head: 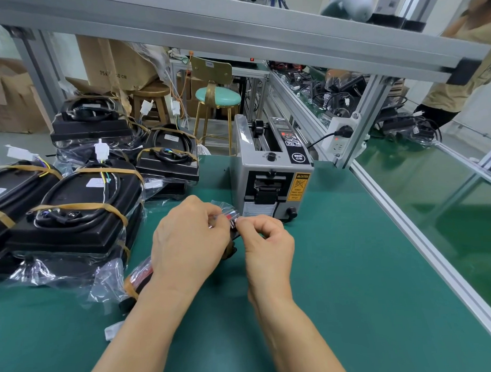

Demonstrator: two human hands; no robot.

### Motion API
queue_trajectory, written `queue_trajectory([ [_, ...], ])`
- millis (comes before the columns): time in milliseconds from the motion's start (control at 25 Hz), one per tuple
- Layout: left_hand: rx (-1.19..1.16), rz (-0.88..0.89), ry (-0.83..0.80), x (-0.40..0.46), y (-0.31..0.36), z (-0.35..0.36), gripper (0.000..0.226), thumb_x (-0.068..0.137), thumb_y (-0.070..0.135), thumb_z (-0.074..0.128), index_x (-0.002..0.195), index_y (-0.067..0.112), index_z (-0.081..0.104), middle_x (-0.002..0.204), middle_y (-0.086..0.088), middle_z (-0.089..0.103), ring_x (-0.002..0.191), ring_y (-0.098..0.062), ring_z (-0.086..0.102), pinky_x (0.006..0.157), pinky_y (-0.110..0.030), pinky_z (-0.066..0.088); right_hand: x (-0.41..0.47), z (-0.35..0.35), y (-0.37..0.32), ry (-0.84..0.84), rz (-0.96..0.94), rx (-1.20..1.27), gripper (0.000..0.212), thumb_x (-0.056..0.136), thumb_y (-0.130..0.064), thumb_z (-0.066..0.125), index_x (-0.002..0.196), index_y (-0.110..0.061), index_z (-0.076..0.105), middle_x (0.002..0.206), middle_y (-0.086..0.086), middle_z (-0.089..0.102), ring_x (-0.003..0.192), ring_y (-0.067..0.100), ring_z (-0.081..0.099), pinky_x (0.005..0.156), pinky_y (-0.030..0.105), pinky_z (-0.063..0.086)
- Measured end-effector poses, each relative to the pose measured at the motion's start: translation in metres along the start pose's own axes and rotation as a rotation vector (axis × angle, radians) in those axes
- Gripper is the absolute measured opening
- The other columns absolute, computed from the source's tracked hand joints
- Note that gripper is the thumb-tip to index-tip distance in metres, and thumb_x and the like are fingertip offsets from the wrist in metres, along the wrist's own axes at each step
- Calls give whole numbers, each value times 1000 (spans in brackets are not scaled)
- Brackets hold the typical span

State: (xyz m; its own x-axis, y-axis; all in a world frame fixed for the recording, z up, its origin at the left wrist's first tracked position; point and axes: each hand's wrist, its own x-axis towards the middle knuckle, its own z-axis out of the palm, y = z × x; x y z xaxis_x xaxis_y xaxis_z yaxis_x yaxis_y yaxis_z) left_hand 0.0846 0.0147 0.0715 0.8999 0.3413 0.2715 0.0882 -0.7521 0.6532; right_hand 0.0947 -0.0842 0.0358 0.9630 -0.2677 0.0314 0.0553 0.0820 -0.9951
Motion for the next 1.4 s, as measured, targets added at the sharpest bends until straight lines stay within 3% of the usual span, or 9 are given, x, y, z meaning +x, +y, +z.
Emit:
queue_trajectory([
  [360,-146,48,-18,-2,-4,-5,23,81,22,57,98,27,71,97,12,62,93,-18,58,82,-35,45,-9,-7,-10,-127,6,189,14,83,-10,68,70,-9,72,89,15,63,90,19,58,88,33,45],
  [520,-518,80,-135,-1,-6,-17,21,65,35,64,84,32,74,95,18,64,97,-1,58,79,-14,42,-7,-10,-16,-201,-66,154,14,86,-13,68,83,-1,73,102,27,60,106,39,56,102,46,42],
  [720,-574,142,-78,2,-10,-20,10,65,25,68,72,19,73,82,6,67,93,-17,61,90,-36,45,-9,-10,-25,-255,-107,39,6,82,-13,73,76,-12,76,93,5,64,95,10,60,89,22,45],
  [840,-598,116,-65,3,-14,-20,5,66,25,68,68,21,72,78,8,66,90,-19,61,89,-42,46,-7,-16,-28,-217,-146,-126,12,78,-25,78,87,-31,74,100,-5,64,96,4,60,95,24,45],
  [1000,-560,132,-83,4,-16,-17,13,73,11,76,66,22,72,77,7,66,91,-17,59,80,-18,44,-1,-24,-41,-288,-257,-357,15,76,-36,77,80,-49,72,95,-17,59,107,8,56,104,50,35],
  [1080,-551,135,-92,3,-16,-17,20,72,2,76,66,20,72,76,6,65,91,-18,59,72,-7,41,1,-24,-44,-349,-281,-387,12,79,-32,76,75,-43,73,91,-15,58,108,13,55,103,53,34],
  [1200,-546,153,-111,0,-14,-19,17,70,11,80,78,24,73,82,11,65,94,-15,59,76,-12,43,5,-22,-44,-344,-324,-396,16,82,-25,73,69,-34,72,87,-17,56,101,10,55,101,55,34],
  [1320,-181,202,-226,0,-14,-20,69,57,38,80,121,39,55,110,21,56,107,-7,52,91,-25,40,23,-26,-50,-292,-189,-381,29,84,-23,70,61,-39,68,88,-17,60,98,10,57,104,54,33],
  [1400,37,243,-231,-1,-12,-18,72,60,37,79,125,41,49,117,22,51,109,-7,49,86,-24,37,31,-28,-52,-365,-63,-457,31,85,-26,70,55,-37,68,91,-17,62,102,13,58,107,51,32],
])
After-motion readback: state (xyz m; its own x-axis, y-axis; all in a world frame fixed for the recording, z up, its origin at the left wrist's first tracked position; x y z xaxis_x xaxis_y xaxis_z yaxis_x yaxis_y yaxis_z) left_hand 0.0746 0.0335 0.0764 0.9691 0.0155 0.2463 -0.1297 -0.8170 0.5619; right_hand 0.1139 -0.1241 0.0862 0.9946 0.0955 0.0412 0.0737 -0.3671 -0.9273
